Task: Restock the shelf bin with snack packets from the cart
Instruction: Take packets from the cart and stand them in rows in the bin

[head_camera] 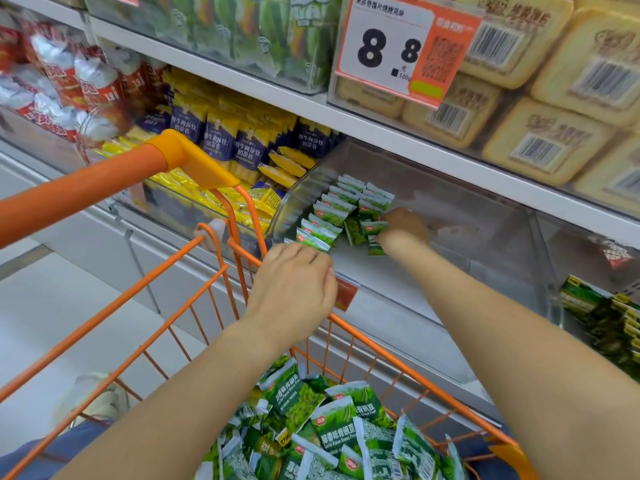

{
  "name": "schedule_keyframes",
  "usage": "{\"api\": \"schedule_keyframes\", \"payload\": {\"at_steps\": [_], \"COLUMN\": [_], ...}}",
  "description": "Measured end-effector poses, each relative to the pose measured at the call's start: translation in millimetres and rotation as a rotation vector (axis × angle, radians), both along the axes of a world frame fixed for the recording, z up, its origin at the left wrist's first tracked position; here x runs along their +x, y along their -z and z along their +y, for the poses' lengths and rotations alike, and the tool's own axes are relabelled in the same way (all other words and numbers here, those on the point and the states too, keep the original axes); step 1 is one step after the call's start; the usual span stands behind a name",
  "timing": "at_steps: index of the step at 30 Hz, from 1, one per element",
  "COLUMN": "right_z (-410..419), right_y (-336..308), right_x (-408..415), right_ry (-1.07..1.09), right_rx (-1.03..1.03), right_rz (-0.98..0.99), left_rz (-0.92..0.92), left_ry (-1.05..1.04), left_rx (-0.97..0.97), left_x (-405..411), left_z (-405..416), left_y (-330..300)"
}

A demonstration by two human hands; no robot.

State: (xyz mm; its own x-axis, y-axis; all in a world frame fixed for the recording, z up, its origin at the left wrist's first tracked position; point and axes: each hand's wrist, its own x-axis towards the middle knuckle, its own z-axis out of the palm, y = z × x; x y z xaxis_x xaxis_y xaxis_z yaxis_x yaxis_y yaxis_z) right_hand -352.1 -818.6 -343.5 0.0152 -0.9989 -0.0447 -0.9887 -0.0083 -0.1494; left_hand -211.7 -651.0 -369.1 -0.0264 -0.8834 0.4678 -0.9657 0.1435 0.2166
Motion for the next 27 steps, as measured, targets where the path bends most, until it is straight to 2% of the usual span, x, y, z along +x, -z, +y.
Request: {"api": "schedule_keyframes", "payload": {"at_steps": [5, 7, 9, 13, 17, 19, 22, 27], "right_z": [-10.6, -13.2, -13.8, -8.8, -3.5, -2.1, -2.0, -3.4], "right_y": [-26.6, -28.9, -23.9, -5.5, -0.4, -3.9, -7.5, -5.6], "right_x": [-1.8, 3.6, 11.1, 19.6, 11.1, 2.8, -4.9, 3.8], "right_ry": [-0.350, -0.412, -0.423, -0.339, -0.229, -0.128, -0.041, 0.082], "right_rx": [-0.119, -0.131, -0.143, -0.121, -0.194, -0.182, -0.040, 0.266], "right_rz": [0.554, 0.668, 0.674, 0.405, 0.168, -0.049, -0.319, -0.405], "left_rz": [-0.003, -0.004, -0.007, -0.005, -0.005, -0.007, -0.006, -0.010], "left_ry": [-0.005, -0.009, -0.013, -0.005, 0.002, 0.000, 0.003, 0.003], "left_rx": [-0.014, -0.022, -0.028, -0.015, -0.013, -0.017, -0.011, -0.014], "left_x": [-0.6, -1.1, -1.3, -1.0, -1.3, -1.4, -1.2, -1.6], "left_z": [-1.9, -1.8, -1.0, -0.5, -0.4, -0.3, 0.0, 0.9], "left_y": [0.7, 0.0, -0.9, -1.7, -1.8, -2.0, -2.1, -3.4]}}
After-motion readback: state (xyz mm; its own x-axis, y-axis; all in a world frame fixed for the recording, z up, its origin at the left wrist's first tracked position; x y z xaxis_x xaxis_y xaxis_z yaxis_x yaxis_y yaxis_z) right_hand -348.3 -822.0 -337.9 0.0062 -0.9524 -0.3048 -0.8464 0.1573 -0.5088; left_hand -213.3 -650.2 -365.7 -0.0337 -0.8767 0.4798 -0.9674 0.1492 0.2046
